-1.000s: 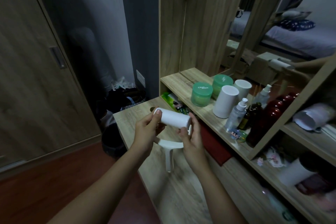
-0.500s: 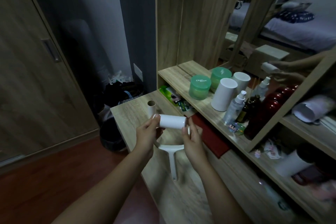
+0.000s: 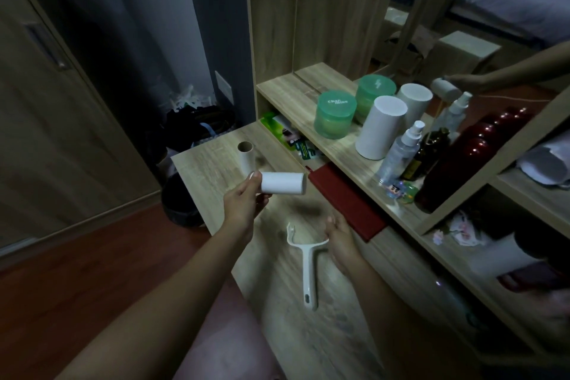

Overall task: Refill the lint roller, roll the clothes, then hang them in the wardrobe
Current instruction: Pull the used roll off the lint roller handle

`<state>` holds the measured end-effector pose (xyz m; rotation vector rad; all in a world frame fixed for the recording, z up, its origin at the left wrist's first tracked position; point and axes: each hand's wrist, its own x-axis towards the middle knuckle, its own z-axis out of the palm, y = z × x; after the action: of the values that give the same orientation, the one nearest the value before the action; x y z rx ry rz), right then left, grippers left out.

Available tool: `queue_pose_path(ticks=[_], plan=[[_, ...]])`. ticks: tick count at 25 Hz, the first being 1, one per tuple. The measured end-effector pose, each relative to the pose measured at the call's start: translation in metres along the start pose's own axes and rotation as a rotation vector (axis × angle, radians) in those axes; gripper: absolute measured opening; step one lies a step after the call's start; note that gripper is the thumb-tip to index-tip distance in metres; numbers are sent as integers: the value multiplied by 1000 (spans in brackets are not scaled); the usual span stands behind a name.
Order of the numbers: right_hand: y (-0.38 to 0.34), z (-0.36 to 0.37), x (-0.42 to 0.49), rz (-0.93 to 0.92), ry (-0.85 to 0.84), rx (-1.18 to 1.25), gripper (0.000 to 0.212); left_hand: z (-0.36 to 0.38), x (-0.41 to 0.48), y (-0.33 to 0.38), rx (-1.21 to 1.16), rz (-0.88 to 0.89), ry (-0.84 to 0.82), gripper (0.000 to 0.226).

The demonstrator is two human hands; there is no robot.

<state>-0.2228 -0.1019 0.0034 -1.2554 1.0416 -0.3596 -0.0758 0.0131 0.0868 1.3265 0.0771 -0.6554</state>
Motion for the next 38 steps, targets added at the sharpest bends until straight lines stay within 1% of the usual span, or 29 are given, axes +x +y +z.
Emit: queue_pose_path(ticks=[1,2,4,7,9,12,14,15,16,17,18,19,20,21,22,24,28,32,35,38], plan=[[0,0,2,-10,8,-64,31,0,3,-1,5,1,6,36],[-1,1,3,-36,35,-170,33,0,6,-1,8,3,11,36],[4,2,6,-132,98,-403,32,0,12,0,21,5,16,35],[10,4,11,-241,157,-657,33,0,20,-2,47,12,9,36],[13,2,16,-261,181,-774,33,0,24,-4,61,10,-9,39],[10,-1,22,-185,186,-826,31,2,24,-5,60,6,-30,36],[9,-1,23,-226,198,-965,31,3,22,-5,57,9,-33,32],[7,0,22,-284,227,-1005,30,3,22,-3,58,11,-33,31],[3,3,19,-350,248,-978,28,3,22,-2,60,13,-33,31],[-2,6,17,-432,262,-878,26,3,23,-1,59,15,-34,30],[-10,10,13,-504,253,-712,25,2,23,0,57,19,-32,29],[-20,14,11,-519,205,-519,26,2,22,1,54,22,-30,28],[-32,17,8,-487,115,-346,31,1,22,1,53,24,-28,29],[-43,20,5,-438,4,-222,38,1,21,1,56,27,-25,30],[-52,23,3,-400,-95,-155,44,0,20,1,67,33,-23,31],[-61,26,2,-376,-192,-145,51,-1,18,0,85,43,-27,30],[-64,23,3,-364,-224,-147,52,-6,20,-1,101,43,-40,31],[-66,22,6,-357,-252,-176,49,-14,28,-2,122,10,-53,34],[-68,26,8,-343,-288,-200,47,-20,31,-4,114,11,-24,34],[-65,34,11,-321,-257,-212,46,-23,37,-8,114,31,25,33]])
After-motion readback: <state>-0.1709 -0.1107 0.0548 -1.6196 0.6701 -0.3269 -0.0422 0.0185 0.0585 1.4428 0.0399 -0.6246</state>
